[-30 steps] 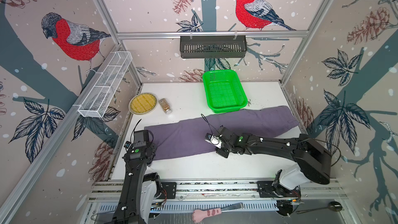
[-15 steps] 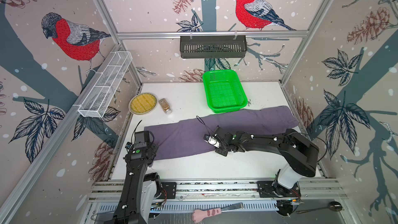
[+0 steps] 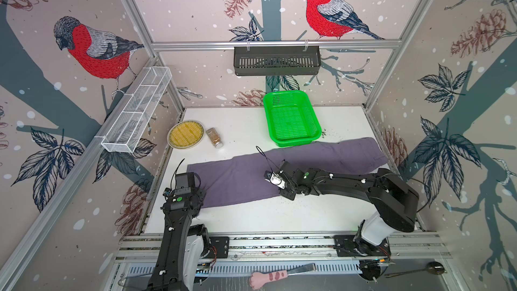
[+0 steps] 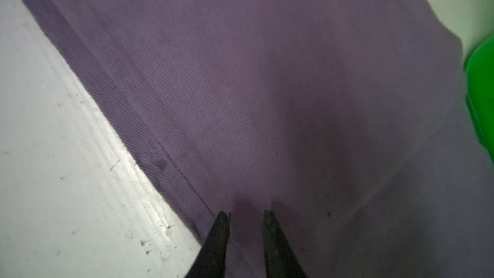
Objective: Fold and stack the trousers
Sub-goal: Smooth out the trousers at the center of the table.
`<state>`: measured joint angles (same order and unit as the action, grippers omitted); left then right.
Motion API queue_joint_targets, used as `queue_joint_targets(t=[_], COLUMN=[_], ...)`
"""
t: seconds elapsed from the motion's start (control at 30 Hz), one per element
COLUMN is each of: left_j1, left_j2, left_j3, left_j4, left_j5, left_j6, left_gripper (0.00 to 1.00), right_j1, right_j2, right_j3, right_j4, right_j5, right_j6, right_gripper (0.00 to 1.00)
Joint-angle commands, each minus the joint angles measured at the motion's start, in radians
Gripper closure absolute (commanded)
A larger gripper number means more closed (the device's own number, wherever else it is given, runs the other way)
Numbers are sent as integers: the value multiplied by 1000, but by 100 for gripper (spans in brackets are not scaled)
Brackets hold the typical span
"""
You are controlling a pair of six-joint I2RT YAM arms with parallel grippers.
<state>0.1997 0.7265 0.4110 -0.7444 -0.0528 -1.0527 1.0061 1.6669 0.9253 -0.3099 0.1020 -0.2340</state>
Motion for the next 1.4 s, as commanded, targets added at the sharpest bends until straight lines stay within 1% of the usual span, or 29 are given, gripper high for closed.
queue_joint_targets(t=[0.0,0.17,0.3,0.47,0.53,0.63,0.7,0.9,1.03,1.07,1.17,1.27,1.37], left_j1=[1,1,1,1,1,1,1,1,1,1,1,2,1], left_j2=[1,-5,-11,-10,-8,-10,-14,-18,-16,-17,-21,-19,-18], left_j3=[-9,-13,-35,-24,-19,-17,-20,-24,-26,-28,-32,-47,-51], left_j4=[2,-3,11,10,13,7,5,13,19,19,22,30,36], left_j5=[4,9,16,5,3,2,2,5,12,14,20,31,24], left_j6=[-25,-30,-43,-33,-31,-30,-36,-43,-43,-43,-45,-54,-57], left_gripper=[51,50,50,50,50,50,50,52,52,53,54,55,56], right_j1=[0,3,-5,-6,-8,-12,-15,-37,-37,-37,-37,-35,-37], right_j2=[21,-37,16,12,13,8,4,-1,29,33,28,28,11], right_j3=[-3,-34,-20,-18,-16,-12,-11,7,9,11,12,16,18], right_j4=[-38,-15,-38,-31,-31,-29,-26,-31,-39,-40,-38,-42,-41], right_j5=[7,-33,20,26,31,19,17,13,20,20,10,3,-6], right_j6=[-10,-11,-13,-11,-10,-6,-5,-7,-9,-9,-8,-7,-4], right_gripper=[73,68,70,72,74,81,83,86,87,88,90,97,99])
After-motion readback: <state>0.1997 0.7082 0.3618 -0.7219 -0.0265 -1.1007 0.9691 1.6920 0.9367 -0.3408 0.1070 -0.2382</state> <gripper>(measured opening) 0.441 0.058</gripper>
